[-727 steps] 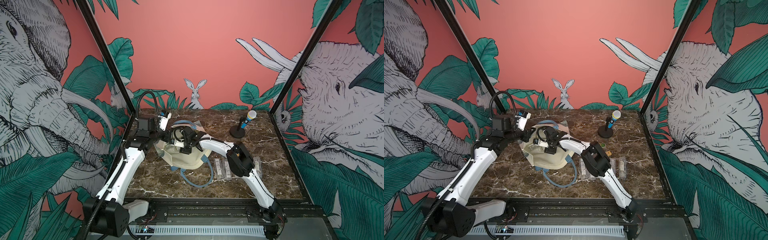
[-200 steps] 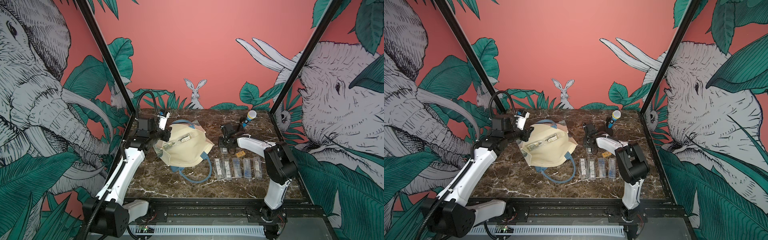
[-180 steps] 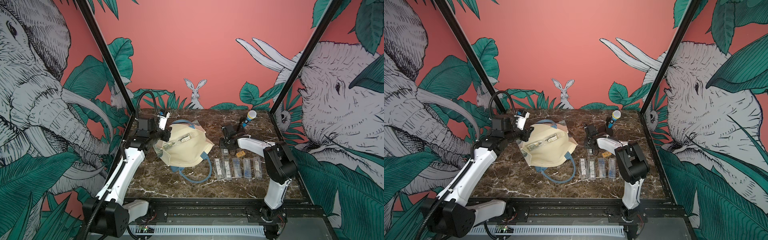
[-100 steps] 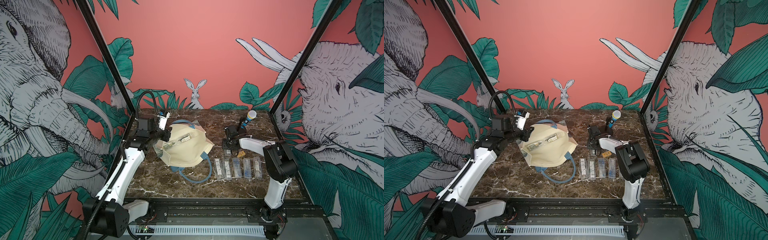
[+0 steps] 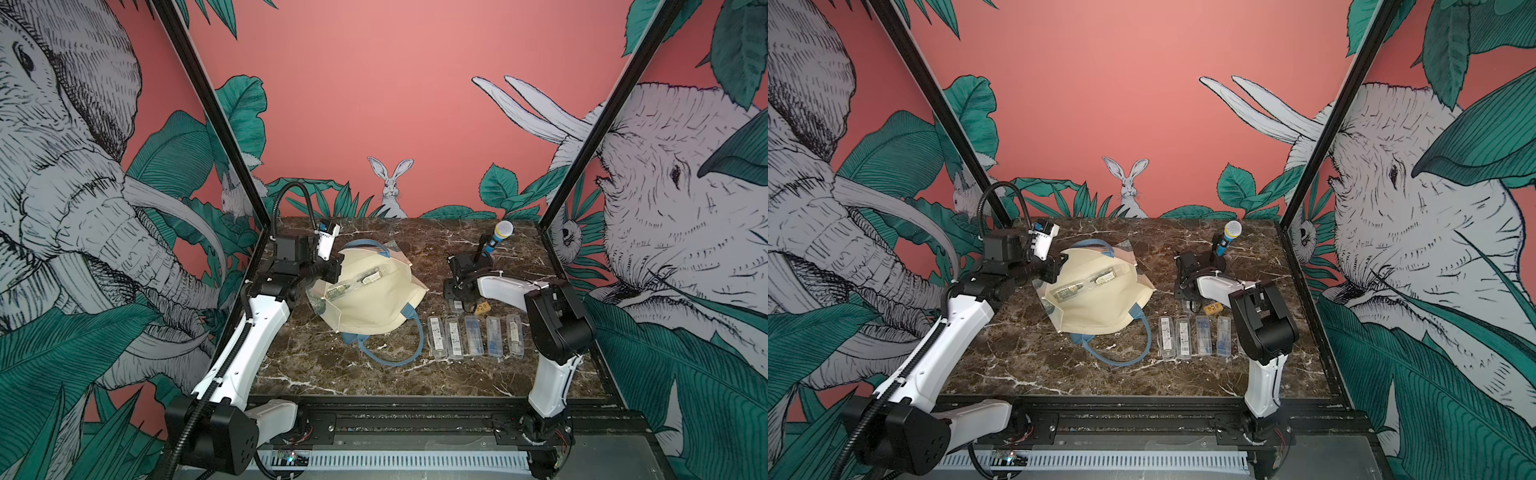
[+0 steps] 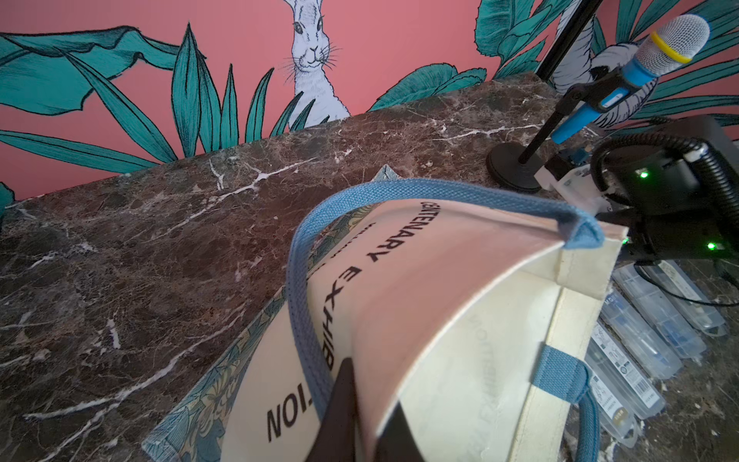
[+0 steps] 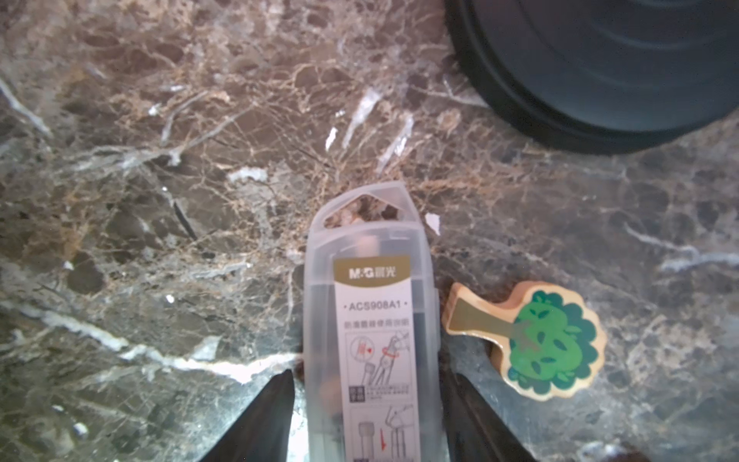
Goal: Take out the compass set from the canvas bag
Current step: Place the compass set at the center of the board, then pick up the compass set from the canvas bag.
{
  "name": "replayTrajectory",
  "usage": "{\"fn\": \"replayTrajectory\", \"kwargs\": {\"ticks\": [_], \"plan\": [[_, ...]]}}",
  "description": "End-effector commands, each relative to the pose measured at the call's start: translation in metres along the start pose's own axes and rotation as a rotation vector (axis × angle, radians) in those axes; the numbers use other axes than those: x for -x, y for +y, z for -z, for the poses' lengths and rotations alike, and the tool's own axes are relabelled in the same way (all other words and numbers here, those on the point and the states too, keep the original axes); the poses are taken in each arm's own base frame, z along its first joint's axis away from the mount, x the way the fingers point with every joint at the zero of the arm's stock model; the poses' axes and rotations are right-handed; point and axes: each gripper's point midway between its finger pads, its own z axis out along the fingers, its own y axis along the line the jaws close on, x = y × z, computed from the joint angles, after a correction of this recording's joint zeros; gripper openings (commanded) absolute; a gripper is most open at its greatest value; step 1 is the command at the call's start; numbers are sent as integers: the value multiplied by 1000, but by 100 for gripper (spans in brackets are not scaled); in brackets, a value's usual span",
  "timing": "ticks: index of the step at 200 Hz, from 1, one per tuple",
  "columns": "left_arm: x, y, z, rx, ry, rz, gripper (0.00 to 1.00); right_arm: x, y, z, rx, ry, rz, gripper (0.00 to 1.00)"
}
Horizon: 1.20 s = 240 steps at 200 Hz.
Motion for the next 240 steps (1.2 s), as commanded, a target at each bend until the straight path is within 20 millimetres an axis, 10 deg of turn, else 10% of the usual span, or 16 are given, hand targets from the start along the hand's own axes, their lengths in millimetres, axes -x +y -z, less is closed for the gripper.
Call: {"fn": "replayTrajectory", "kwargs": {"ticks": [1,45,118,146,186,240], "plan": [[14,-6,13,-15,-65,-15,0,11,-2,23,1,-34,-18,65],[14,-8,10,-33,-61,-12,0,32,44,135,205,-247,345,63],[16,-14,10,-64,-55,-3,0,-59,208,261,748,-801,1492,54],[16,-17,10,-73,-50,-8,0,-82,263,231,764,-856,1732,55],[16,-25,12,-84,-50,-27,0,-78,325,136,704,-787,1900,58],[16,-33,14,-103,-59,-36,0,-63,366,74,734,-742,1862,64]]}}
